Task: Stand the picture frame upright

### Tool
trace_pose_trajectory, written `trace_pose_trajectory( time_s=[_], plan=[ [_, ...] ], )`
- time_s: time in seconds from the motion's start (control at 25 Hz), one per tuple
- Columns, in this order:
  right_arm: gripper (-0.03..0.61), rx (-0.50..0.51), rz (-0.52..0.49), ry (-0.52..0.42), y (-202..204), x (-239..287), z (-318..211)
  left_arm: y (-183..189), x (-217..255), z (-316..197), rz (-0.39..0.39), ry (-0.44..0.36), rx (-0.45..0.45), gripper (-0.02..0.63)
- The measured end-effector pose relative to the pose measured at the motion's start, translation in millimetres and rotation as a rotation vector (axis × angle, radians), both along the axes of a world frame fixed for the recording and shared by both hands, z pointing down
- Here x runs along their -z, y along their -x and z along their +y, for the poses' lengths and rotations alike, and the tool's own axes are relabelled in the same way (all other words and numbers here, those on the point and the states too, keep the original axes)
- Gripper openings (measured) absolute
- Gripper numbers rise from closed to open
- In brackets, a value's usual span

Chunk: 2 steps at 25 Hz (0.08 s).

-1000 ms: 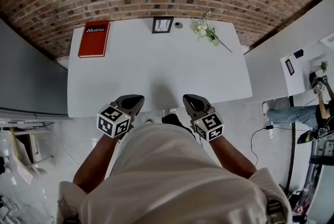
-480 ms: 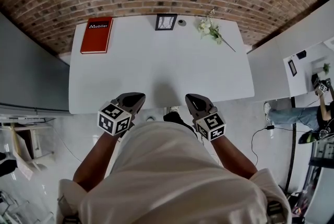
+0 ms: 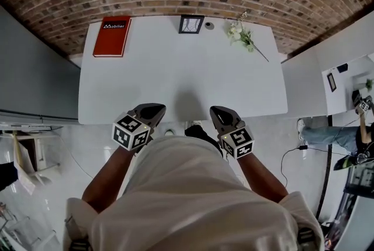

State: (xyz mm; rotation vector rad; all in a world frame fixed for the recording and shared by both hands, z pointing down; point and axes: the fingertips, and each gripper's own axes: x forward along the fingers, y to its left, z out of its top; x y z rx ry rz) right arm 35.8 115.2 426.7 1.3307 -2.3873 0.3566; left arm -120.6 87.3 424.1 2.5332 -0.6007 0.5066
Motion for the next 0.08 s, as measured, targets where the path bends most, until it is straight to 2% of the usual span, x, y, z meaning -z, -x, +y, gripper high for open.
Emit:
trace_pose_trajectory(
  time_s=[0.08],
  plan=[
    [0.004,-0.006,-0.002,-0.001,-2.8,-1.1,-3.7,-2.2,-1.0,-3.8,-0.002,-0.001,0.0,-0.005]
  ],
)
